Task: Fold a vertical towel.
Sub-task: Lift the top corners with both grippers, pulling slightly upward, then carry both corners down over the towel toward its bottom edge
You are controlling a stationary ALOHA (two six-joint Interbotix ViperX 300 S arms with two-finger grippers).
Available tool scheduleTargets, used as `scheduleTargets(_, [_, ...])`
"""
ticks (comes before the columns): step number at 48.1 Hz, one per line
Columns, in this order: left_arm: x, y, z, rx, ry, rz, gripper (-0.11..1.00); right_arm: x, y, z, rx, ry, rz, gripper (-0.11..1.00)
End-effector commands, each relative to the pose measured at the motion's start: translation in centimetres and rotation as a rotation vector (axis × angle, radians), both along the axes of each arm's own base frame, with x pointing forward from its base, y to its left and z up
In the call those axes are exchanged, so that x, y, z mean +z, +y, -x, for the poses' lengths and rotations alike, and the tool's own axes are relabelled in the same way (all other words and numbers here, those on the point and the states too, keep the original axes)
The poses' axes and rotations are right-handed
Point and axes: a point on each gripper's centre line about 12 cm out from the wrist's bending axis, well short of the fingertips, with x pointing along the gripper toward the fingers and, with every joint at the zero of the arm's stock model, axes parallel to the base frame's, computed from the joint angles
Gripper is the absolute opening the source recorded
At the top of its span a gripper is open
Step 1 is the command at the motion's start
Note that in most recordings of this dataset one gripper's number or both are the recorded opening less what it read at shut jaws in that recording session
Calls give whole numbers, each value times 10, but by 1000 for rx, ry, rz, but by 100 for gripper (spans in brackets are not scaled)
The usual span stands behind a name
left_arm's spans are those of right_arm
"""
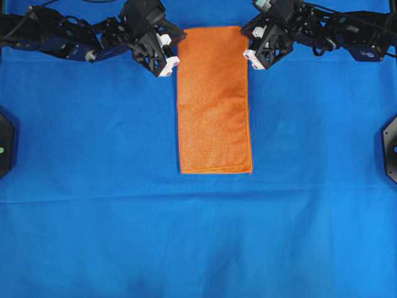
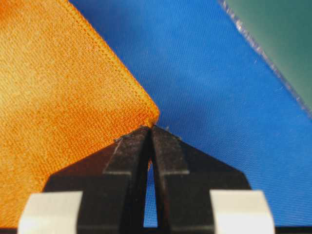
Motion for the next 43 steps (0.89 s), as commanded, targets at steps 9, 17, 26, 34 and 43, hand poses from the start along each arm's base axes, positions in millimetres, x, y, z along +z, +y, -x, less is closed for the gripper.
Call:
scheduleTargets(9, [22, 7, -2, -4, -22, -46, 2, 17, -3, 0, -8, -38, 26, 1])
scheduleTargets(17, [26, 2, -1, -13, -25, -49, 2, 29, -2, 1, -7, -63, 40, 1])
scheduleTargets(26, [48, -18, -2, -59, -59, -71, 2, 51, 11, 3, 18, -73, 48, 1])
scheduleTargets(34, [71, -41, 2, -105, -100, -91, 2, 74, 37, 6, 73, -102, 66, 1])
scheduleTargets(43, [81, -70, 10, -166, -119, -96, 2, 85, 73, 12, 151, -129, 71, 1])
